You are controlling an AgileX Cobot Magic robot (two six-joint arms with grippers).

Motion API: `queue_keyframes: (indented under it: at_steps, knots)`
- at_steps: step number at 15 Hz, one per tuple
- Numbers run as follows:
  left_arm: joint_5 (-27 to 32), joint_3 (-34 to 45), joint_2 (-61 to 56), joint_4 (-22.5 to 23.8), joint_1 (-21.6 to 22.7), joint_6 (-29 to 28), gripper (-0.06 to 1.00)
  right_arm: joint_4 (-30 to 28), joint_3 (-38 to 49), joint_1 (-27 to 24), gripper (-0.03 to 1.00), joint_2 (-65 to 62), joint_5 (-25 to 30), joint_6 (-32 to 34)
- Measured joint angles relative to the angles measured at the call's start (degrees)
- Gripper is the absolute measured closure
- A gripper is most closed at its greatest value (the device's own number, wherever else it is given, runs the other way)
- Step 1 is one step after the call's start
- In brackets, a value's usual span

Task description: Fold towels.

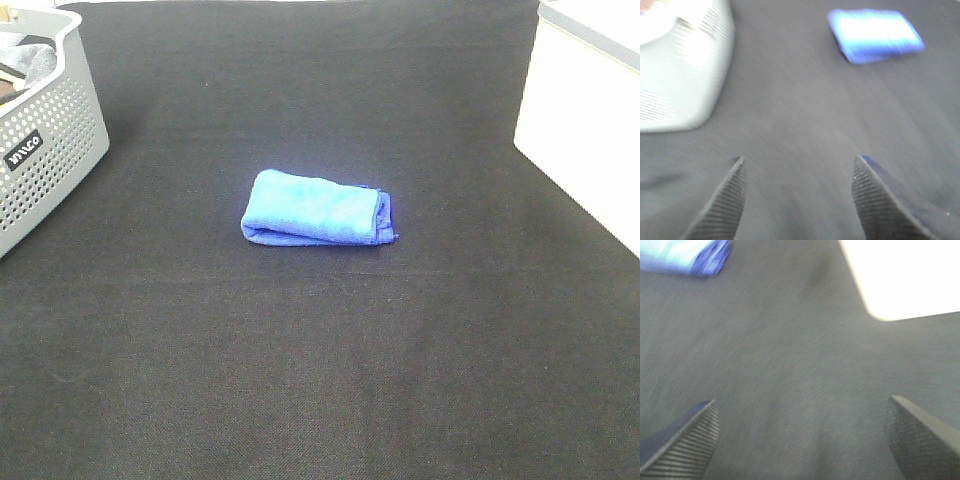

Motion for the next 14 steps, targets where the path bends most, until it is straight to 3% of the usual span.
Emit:
queue_keyframes:
  at_steps: [5, 14]
  knots:
    - [0.1, 0.0, -2.6, 0.5, 1.7, 0.0, 0.35, 0.2, 0.0, -1.9, 0.12, -8.0, 0.1, 0.1]
    - [0.1, 0.0, -2.7, 0.5, 1.7, 0.0, 0.35, 0.2, 0.0, -1.9, 0.12, -8.0, 0.1, 0.2]
